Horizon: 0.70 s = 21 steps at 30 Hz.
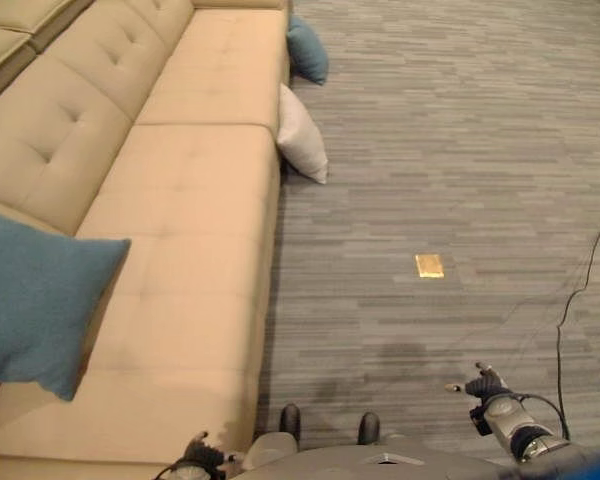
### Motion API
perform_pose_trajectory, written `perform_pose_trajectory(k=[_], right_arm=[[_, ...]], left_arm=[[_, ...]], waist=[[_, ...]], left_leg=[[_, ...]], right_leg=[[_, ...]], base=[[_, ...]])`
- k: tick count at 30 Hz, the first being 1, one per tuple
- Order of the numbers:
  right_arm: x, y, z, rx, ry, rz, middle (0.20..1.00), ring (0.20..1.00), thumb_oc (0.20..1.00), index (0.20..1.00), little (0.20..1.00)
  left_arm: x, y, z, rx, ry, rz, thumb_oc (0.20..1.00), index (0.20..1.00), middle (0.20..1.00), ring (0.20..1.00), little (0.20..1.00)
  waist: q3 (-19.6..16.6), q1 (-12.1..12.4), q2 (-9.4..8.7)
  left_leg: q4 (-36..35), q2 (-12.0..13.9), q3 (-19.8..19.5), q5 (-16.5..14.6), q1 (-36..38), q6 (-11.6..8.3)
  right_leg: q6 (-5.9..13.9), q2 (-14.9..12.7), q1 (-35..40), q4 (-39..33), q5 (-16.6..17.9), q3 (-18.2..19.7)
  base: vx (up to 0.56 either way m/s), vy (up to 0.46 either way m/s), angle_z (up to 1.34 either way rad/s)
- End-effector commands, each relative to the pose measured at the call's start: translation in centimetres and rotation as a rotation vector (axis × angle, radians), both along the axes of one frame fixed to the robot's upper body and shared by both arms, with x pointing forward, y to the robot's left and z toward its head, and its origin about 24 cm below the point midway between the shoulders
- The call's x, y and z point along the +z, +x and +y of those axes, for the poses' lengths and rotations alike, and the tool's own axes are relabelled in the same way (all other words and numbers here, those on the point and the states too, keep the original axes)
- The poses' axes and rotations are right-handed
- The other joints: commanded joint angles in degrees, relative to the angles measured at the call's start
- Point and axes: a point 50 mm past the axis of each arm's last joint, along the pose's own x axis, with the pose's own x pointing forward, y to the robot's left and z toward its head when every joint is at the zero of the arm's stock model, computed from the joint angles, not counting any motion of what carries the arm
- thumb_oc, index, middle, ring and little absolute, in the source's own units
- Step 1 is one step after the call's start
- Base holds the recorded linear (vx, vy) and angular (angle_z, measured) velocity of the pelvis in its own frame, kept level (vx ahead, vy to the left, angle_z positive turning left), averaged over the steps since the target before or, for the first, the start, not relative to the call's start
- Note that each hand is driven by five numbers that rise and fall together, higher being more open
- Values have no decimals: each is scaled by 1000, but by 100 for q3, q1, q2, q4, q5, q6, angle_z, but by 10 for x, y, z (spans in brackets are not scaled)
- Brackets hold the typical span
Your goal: Pick up all the scattered cushions and arrange them neatly on the sofa.
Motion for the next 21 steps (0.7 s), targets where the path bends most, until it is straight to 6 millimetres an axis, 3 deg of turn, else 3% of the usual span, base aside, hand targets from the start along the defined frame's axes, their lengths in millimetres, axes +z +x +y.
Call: perform_pose_trajectory(k=[1, 4, 5, 21], right_arm=[[5, 10, -2, 9, -9, -33, 1000, 1000, 1000, 1000, 1000], [2, 4, -3, 5, -8, -13, 1000, 1000, 1000, 1000, 1000], [-10, -57, -23, -181, 128, 29, 1000, 1000, 1000, 1000, 1000], [-1, -47, -36, -167, 78, -3, 1000, 1000, 1000, 1000, 1000]], left_arm=[[4, 8, 11, -22, 39, -11, 1000, 1000, 1000, 1000, 1000], [4, 8, 12, -32, 41, -3, 1000, 1000, 1000, 1000, 1000], [5, 44, -18, -84, -169, -144, 1000, 1000, 1000, 1000, 1000], [9, 61, -27, -137, -193, -195, 1000, 1000, 1000, 1000, 1000]], waist=[[33, 2, -67], [9, -9, -41], [-156, 687, 184], [-136, 645, 180]], left_leg=[[-62, -119, -129, -354, 333, -134], [-173, -106, -129, -321, 482, -161], [-384, -230, -1161, -14, 722, -266], [-384, -233, -1037, -92, 794, -203]], right_leg=[[607, -190, 438, -642, 401, 141], [600, -150, 593, -756, 400, 131], [551, -75, 1025, -821, 296, -904], [601, -109, 1018, -821, 387, -767]], base=[[64, -58, -2], [69, -37, -4], [35, -11, -3], [-1, 4, 9]])
